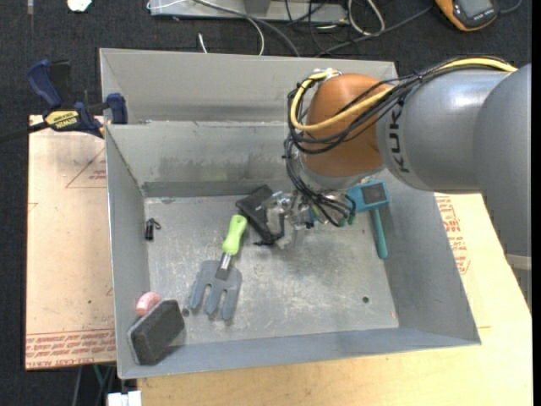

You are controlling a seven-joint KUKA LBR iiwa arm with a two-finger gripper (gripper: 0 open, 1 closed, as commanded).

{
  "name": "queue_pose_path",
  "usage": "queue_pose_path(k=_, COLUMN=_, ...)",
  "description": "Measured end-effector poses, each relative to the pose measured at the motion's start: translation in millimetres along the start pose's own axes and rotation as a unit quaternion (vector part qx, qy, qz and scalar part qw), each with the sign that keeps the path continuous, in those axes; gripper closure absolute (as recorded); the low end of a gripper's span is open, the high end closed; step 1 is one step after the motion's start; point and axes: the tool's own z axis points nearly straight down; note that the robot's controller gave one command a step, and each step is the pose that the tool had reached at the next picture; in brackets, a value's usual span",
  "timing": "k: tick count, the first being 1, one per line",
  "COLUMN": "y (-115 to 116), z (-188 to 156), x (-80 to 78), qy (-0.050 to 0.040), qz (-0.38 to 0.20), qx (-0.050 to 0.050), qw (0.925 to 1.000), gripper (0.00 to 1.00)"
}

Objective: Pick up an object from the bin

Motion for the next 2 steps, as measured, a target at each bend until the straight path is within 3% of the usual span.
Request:
queue_pose_path(k=1, y=0.7, z=-57.4, x=-0.5, qy=0.0017, qz=0.001, qx=-0.001, qw=1.0, gripper=1.0)
queue_pose_path(k=2, y=0.0, z=-92.9, x=-2.8, qy=-0.0014, qz=0.001, qx=0.0, qw=1.0, gripper=1.0)
